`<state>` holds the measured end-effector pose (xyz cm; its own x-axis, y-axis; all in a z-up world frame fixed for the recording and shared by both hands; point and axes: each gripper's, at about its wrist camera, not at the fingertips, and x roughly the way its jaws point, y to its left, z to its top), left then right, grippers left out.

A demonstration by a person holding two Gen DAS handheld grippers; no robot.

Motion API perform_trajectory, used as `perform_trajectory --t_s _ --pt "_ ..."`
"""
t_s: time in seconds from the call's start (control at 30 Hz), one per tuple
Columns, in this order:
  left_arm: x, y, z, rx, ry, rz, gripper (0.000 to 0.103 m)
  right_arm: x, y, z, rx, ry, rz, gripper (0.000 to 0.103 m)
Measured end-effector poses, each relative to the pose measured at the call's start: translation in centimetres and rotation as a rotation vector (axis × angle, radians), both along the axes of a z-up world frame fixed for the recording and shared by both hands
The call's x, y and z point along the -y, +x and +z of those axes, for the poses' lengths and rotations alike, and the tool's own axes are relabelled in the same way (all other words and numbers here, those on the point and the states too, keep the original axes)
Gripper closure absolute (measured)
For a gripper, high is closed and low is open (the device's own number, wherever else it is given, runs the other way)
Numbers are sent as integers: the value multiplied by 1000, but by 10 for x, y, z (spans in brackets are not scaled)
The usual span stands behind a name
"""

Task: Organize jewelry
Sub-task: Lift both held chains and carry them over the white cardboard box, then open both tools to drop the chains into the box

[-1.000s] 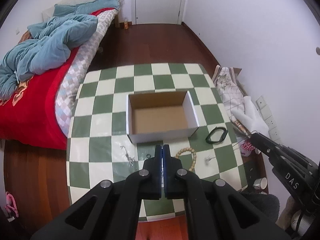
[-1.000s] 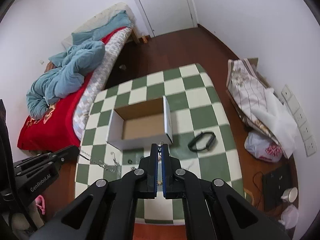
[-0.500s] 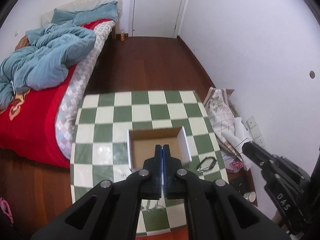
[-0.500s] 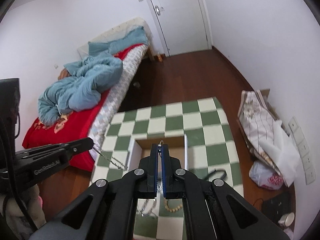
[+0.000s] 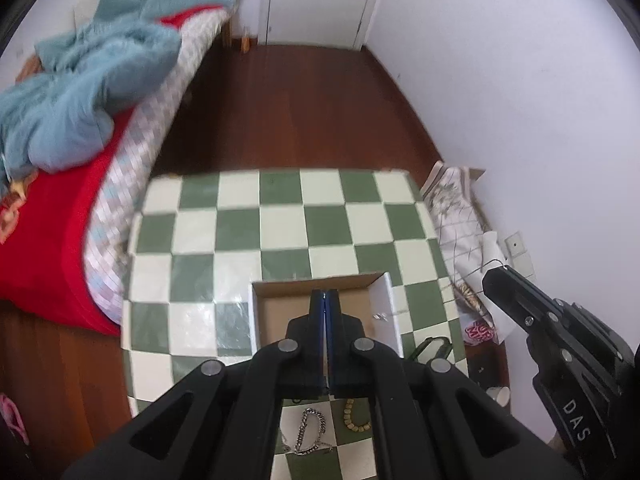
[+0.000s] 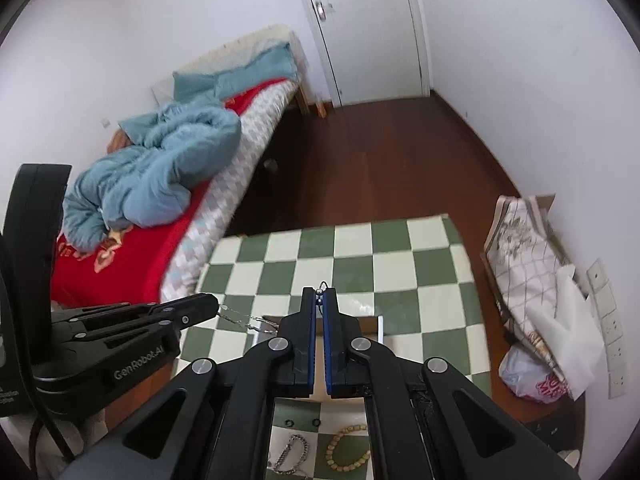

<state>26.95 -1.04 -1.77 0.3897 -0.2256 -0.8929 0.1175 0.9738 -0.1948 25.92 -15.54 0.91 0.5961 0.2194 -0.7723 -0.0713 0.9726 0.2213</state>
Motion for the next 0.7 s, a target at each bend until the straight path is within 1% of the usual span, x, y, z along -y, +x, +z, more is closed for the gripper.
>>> perform_trajectory --t_s 0.07,0.17,0.23,0.27,0.3,0.33,0.4,0.43,0.47,0.5,0.53,0.57,0.6,0.63,0.67,0.7 --pt "0 10 -19 -37 8 9 103 -1 11 -19 -32 -10 -3 100" --pt "1 22 -46 -88 17 16 103 0 29 -54 -108 -17 -10 100" --pt "3 29 -57 -121 16 3 103 -1 43 -82 -190 -24 5 100" --pt "4 32 -65 -147 24 6 103 1 49 -95 -231 -6 6 99" --pt "4 34 -69 -161 40 15 102 2 55 -108 -276 7 8 99" --pt "4 36 -73 -166 57 23 99 2 62 -122 -328 -2 11 98" --pt "2 38 -77 -157 88 50 99 1 68 -143 -398 -30 21 85" --pt "2 38 -78 -141 114 61 97 -1 70 -152 -422 -64 32 59" --pt "1 37 -78 -121 144 66 96 -2 70 -159 -439 -89 36 29" --pt "0 36 -79 -99 172 77 86 -3 69 -166 -458 -115 37 17" --pt "-3 35 -80 -78 192 97 54 -5 67 -172 -474 -151 37 8" --pt "-6 36 -82 -65 209 111 30 -6 64 -176 -481 -165 40 8" --pt "-11 34 -85 -55 223 130 0 -8 62 -181 -489 -190 41 8" --pt "-13 32 -87 -43 231 139 0 -8 59 -186 -496 -216 37 7" --pt "-15 30 -90 -38 244 142 0 -7 56 -190 -500 -217 32 2" --pt "-16 27 -94 -37 264 143 0 -5 53 -194 -504 -219 23 1"
